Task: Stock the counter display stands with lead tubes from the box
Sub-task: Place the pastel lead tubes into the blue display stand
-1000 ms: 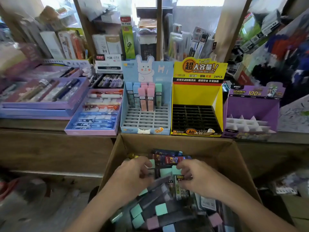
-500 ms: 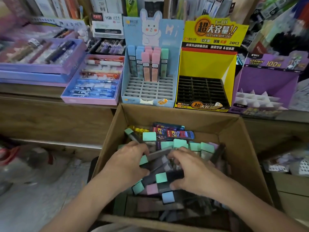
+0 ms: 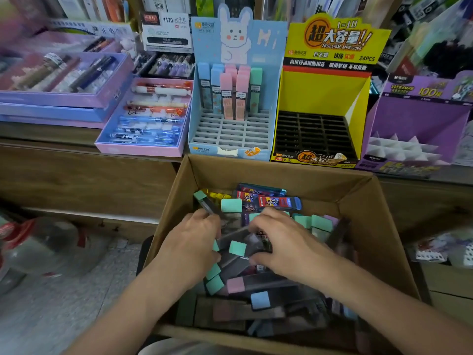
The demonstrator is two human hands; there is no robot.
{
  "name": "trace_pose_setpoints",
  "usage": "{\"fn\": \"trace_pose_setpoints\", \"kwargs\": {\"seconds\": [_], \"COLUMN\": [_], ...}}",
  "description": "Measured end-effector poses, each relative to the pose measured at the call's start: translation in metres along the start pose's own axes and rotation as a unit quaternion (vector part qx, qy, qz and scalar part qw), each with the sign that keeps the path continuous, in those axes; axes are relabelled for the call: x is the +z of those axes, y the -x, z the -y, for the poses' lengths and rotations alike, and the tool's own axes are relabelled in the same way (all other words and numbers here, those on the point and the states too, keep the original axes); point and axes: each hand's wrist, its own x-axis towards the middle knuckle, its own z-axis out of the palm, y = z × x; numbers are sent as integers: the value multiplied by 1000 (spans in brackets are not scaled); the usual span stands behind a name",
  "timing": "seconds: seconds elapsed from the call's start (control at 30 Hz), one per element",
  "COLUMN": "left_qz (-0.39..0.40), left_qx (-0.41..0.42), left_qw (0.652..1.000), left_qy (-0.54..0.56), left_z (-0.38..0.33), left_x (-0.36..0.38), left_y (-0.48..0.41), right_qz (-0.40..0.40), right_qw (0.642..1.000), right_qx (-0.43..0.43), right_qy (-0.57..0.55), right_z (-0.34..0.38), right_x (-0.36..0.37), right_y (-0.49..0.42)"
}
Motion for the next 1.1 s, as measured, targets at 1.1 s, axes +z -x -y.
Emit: {"fn": "trace_pose_setpoints", "kwargs": {"seconds": [1.1], "left_qz": [150], "left_qx": [10], "left_qw": [984], "left_qy": [96], "left_z": [-1], "left_x": [-3], "left_y": [2], "right_qz": [214], "right_qw": [976], "right_qx": [23], "right_qy": [-10], "right_z": [12], "right_x": [-7], "right_y": [-10]}}
